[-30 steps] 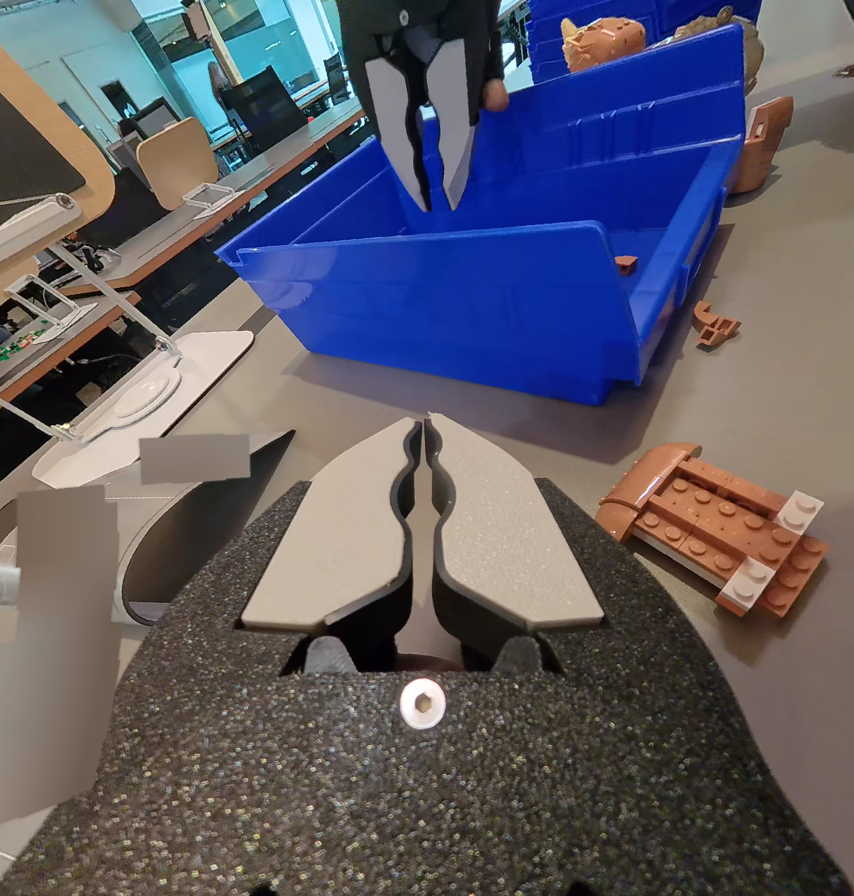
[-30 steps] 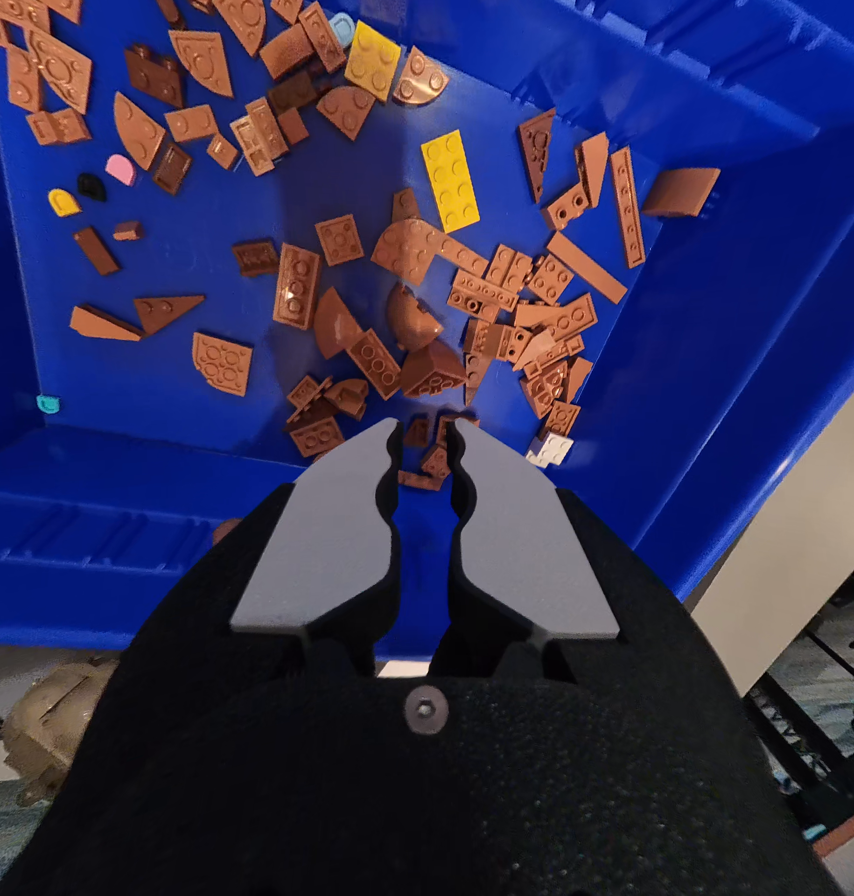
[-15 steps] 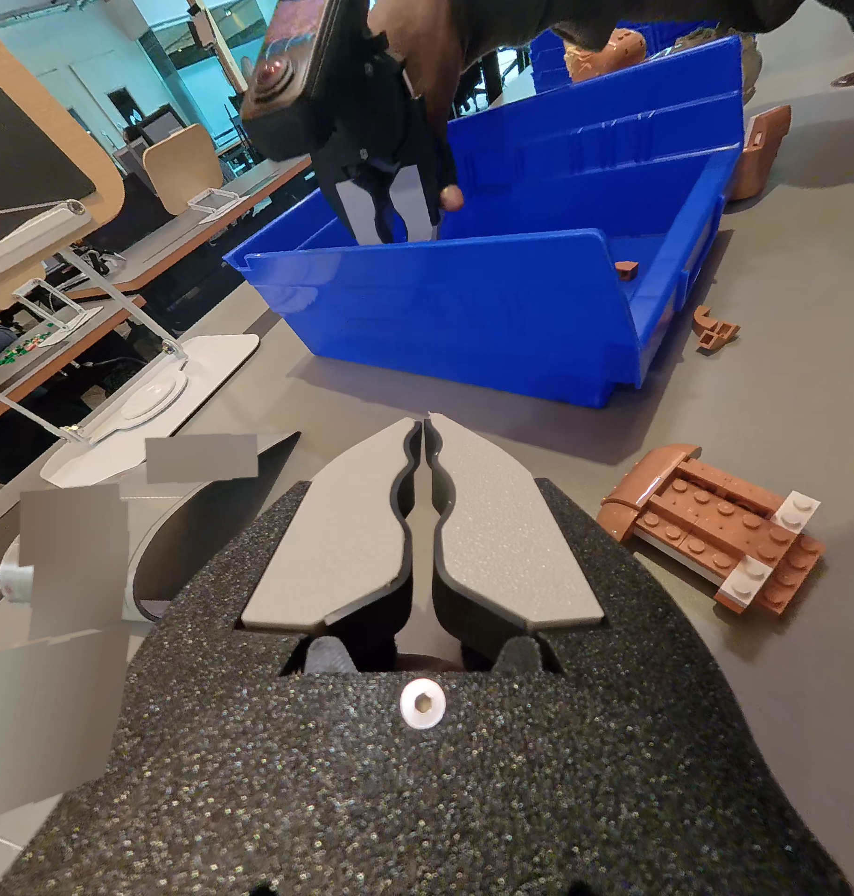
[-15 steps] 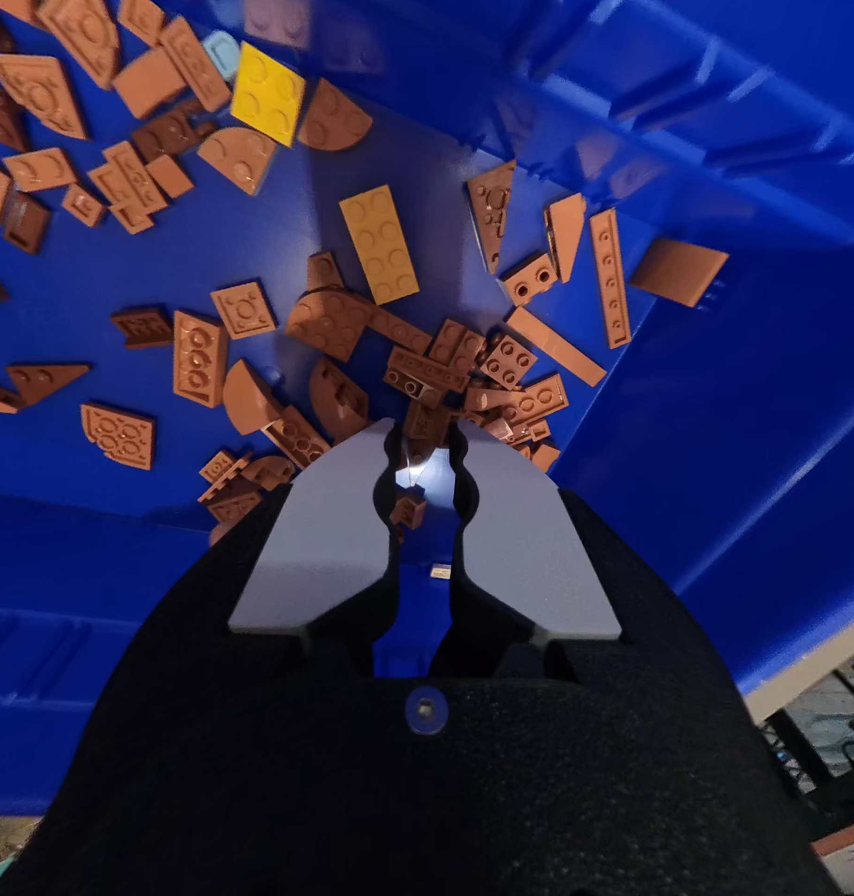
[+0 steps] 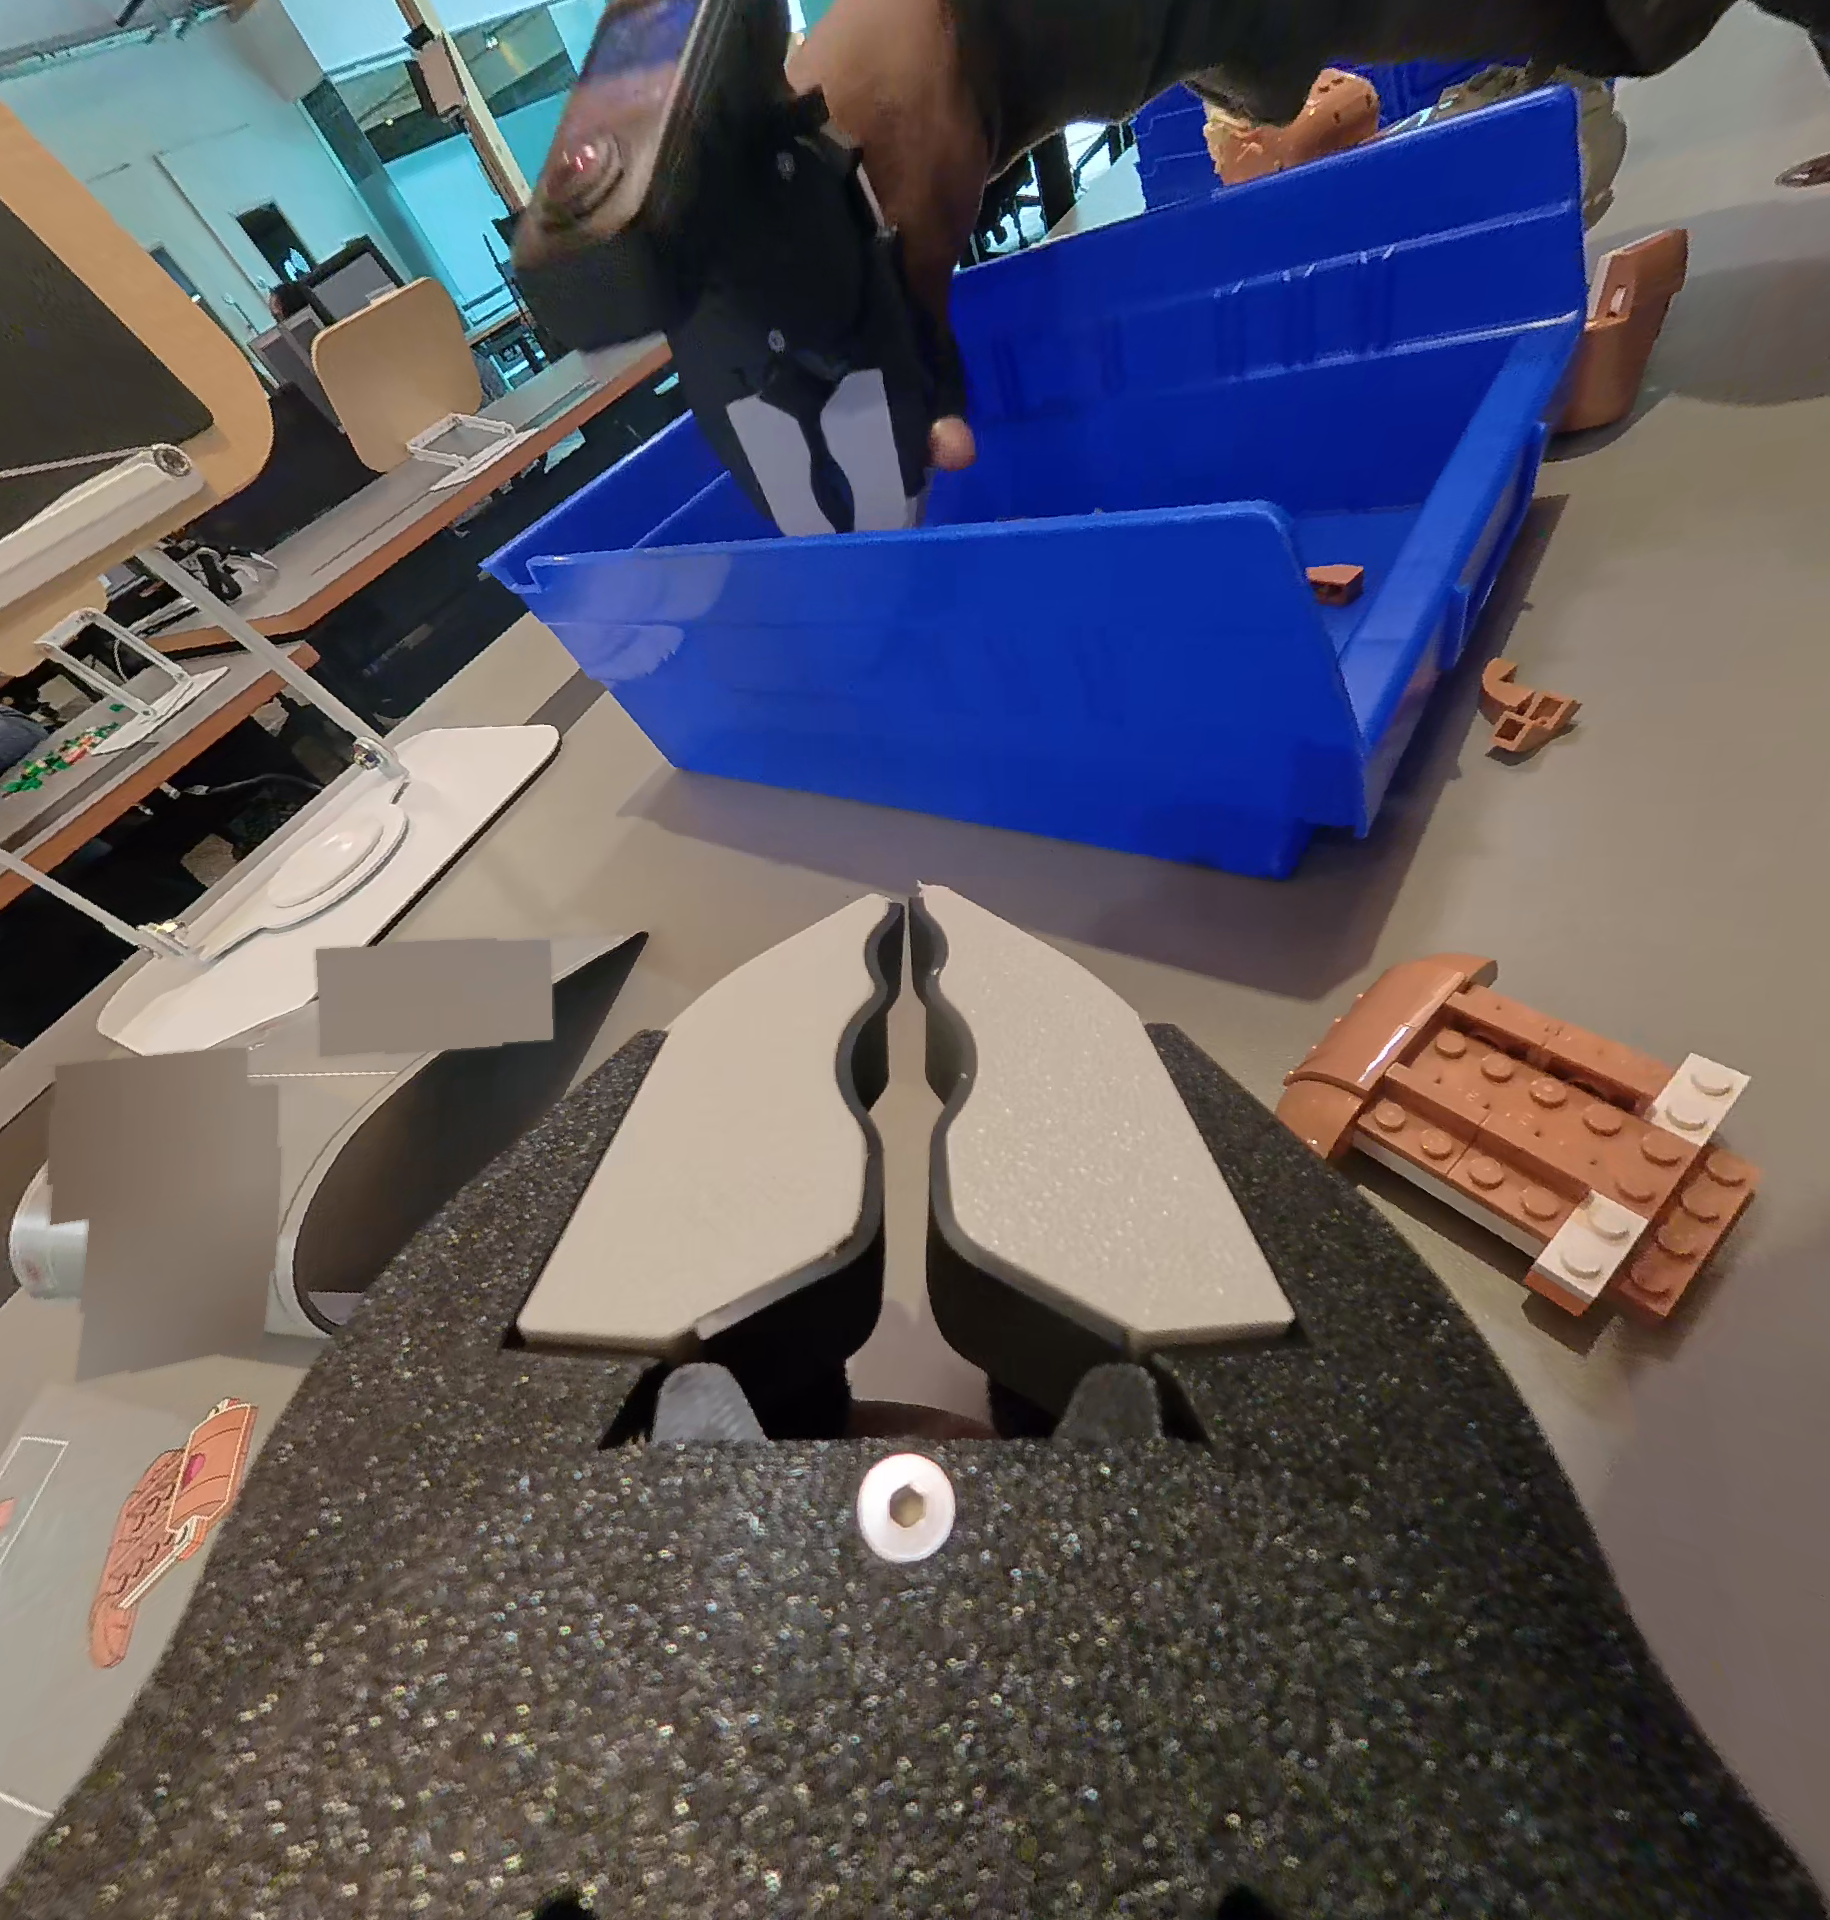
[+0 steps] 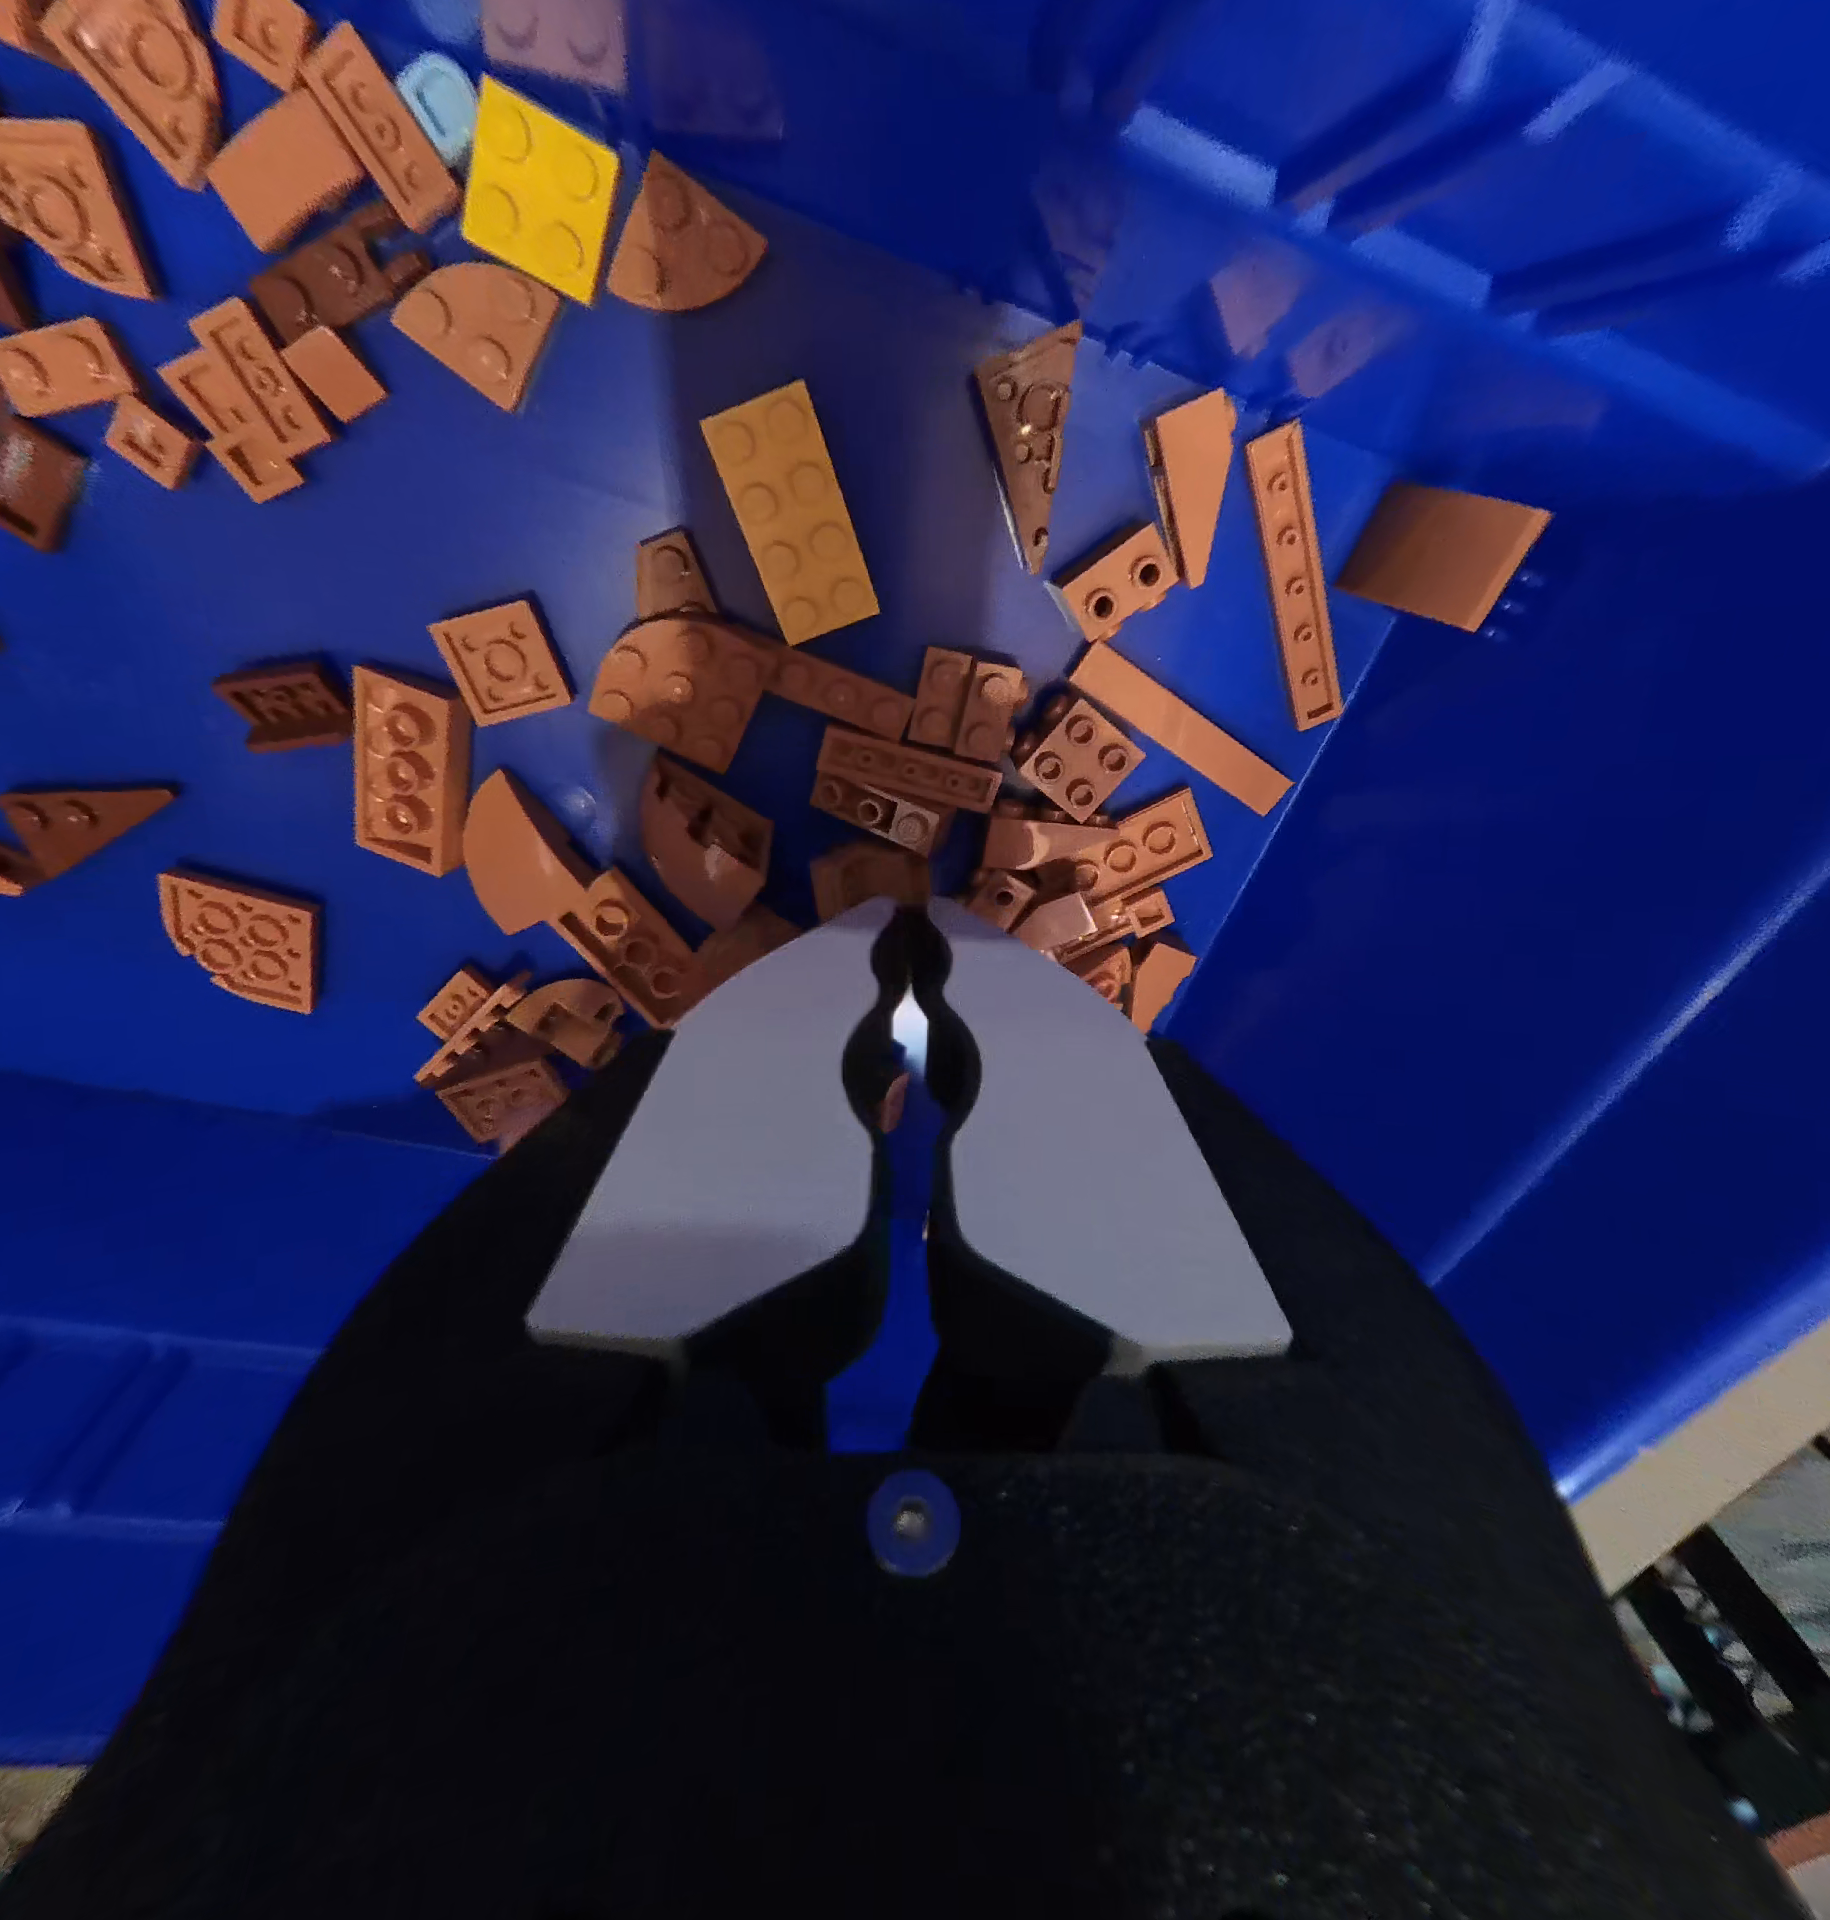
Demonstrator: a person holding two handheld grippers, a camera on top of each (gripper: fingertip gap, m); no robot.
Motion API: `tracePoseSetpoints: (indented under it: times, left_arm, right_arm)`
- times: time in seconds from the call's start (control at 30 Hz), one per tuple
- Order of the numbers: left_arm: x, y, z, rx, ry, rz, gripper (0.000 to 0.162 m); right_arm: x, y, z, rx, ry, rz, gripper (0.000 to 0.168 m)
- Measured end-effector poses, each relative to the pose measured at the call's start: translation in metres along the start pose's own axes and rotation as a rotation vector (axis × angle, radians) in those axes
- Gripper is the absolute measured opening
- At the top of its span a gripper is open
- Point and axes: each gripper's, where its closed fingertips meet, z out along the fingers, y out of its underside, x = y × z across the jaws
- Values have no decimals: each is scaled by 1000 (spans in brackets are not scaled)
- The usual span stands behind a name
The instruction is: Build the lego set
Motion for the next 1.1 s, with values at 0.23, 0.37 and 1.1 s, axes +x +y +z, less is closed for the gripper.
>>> tracePoseSetpoints:
  times: [0.23,0.37,1.1]
  left_arm:
    - [0,-1,0,2,-2,2,1]
    - [0,-1,-1,2,-2,8,1]
    - [-3,-1,-2,1,-12,7,1]
  right_arm:
    - [-2,-3,-17,115,-20,6,2]
    - [-7,-2,-5,59,-14,-65,10]
    - [-14,-10,-14,186,-181,-18,23]
